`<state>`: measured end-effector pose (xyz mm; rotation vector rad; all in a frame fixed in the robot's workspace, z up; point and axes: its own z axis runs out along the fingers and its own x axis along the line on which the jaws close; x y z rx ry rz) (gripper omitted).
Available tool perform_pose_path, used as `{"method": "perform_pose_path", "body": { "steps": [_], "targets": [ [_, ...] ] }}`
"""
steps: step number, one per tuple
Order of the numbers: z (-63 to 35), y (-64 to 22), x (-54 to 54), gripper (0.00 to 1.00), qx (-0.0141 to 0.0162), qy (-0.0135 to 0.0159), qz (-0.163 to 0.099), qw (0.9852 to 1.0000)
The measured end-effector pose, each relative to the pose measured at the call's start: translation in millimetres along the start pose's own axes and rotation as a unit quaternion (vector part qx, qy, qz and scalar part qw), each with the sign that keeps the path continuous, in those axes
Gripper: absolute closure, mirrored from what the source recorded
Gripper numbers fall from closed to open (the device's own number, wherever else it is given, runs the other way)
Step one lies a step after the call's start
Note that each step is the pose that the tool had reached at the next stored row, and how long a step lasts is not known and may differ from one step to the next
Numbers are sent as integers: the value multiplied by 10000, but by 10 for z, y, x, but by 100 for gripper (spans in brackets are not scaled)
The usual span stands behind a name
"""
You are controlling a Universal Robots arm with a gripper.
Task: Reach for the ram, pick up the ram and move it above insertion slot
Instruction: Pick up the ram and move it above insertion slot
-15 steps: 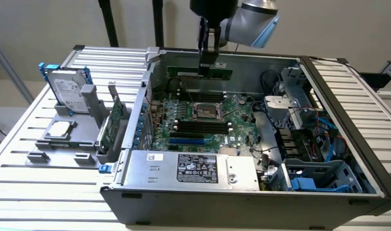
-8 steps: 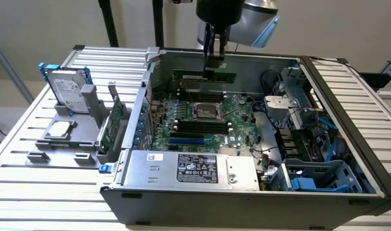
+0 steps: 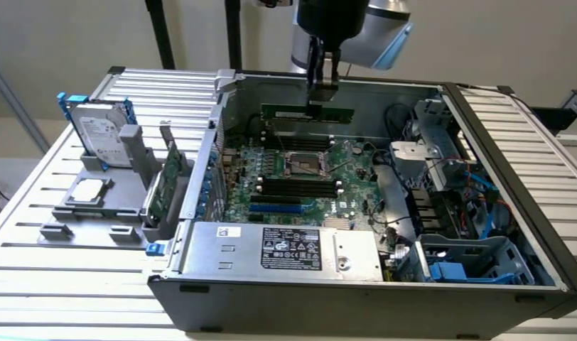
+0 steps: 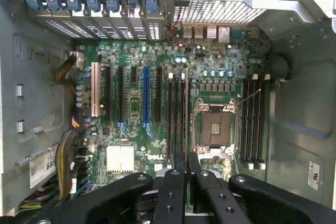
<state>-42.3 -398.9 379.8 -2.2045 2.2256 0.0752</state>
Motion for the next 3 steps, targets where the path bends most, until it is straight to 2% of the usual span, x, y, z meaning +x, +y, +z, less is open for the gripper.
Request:
{"method": "perform_pose_path", "body": {
  "steps": [3],
  "targets": [
    [0,0,0,87,0,0,0,10000]
  ]
}}
